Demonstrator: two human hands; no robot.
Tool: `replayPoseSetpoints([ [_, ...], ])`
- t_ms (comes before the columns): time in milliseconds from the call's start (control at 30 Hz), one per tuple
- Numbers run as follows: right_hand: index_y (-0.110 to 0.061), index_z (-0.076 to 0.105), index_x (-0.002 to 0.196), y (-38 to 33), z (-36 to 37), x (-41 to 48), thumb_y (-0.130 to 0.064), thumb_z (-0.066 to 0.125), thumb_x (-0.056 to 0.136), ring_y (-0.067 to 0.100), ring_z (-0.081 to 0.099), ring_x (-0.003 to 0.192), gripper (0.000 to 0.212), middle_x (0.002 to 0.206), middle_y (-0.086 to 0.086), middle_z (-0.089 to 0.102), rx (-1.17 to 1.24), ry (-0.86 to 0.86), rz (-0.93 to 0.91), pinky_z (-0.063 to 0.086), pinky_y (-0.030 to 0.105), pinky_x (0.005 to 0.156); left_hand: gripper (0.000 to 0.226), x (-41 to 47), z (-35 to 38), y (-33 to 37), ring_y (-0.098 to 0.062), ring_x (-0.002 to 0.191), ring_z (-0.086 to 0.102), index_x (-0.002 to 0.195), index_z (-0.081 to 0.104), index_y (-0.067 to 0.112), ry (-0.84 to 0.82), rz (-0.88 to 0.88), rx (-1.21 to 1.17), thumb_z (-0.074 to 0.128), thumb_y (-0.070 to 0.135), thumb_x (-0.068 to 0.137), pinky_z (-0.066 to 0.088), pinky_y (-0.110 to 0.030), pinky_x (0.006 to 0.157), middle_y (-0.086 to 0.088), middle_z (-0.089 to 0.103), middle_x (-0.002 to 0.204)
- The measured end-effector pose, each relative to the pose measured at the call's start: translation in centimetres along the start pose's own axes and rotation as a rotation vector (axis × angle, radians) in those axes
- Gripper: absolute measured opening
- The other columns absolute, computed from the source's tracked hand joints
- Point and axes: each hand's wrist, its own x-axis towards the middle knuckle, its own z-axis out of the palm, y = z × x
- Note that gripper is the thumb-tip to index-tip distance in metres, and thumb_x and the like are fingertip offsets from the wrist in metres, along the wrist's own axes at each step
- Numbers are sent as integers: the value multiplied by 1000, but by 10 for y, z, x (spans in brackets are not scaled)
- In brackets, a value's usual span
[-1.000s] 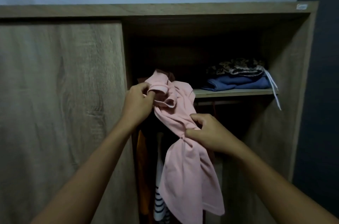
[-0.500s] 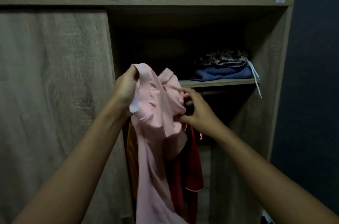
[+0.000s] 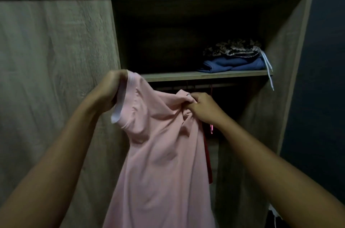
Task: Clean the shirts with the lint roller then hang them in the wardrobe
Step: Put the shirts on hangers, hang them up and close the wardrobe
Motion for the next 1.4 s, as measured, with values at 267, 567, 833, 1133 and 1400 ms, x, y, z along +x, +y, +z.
replayPoseSetpoints([
  [267,-2,67,99,-18,-29,-5,10,53,86,10,63,87,23,98,18,70,265,-217,-209,51,28,75,43,-2,-9,-10,-30,78,69,107,66,-2,-717,-112,-106,69,26,75,57,-37,62,-23,69,95],
  [567,-22,69,110,-11,-51,-12,-1,60,94,13,67,99,28,105,-1,71,445,-330,-162,54,29,85,47,12,56,-41,3,114,59,135,58,30,-562,269,567,73,31,90,48,-15,95,16,63,126],
  [833,-7,67,116,2,-65,-11,2,65,91,16,68,98,26,106,7,72,456,-226,-119,57,31,86,9,19,86,-56,-3,82,66,90,73,28,-430,361,554,65,29,94,55,-33,76,11,71,86],
  [1133,-17,64,112,23,-82,-6,3,48,68,26,69,100,51,116,9,72,457,-182,-2,46,30,72,14,24,102,-44,-17,80,59,88,64,12,-63,400,451,54,16,96,44,-34,70,-5,65,86],
  [1400,-33,60,121,-1,-15,-26,-43,74,70,7,65,97,55,105,-12,69,-131,-84,-117,54,27,81,16,15,117,-33,-19,74,56,87,63,11,-22,474,524,53,24,87,36,-31,64,1,61,75],
])
